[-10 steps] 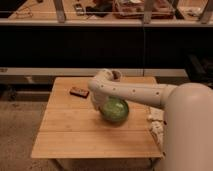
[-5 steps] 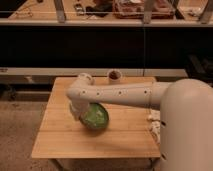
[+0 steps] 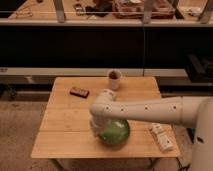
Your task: Drag the ceramic bowl in a circle
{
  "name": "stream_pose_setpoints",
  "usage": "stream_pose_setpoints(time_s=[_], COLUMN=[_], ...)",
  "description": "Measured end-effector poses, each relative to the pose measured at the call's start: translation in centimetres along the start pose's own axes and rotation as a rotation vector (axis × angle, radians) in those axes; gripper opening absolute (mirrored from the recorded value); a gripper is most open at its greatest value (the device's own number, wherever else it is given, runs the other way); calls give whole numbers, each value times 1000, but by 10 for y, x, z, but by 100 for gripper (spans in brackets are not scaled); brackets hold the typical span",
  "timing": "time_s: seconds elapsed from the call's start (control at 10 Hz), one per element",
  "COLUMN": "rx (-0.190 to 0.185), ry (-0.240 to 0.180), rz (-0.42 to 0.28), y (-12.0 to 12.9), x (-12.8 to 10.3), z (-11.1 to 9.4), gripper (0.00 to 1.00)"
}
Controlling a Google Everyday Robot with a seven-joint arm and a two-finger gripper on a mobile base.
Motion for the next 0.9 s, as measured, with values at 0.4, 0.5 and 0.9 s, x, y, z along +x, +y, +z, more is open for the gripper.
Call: stream_pose_setpoints(time_s=[0.4,0.5,0.9], rx=[-65,-79,-65], ry=[14,45,113], rz=[160,188,210], y=[85,95,74], x=[21,48,138], z=[4,-3,-23], gripper=[0,0,0])
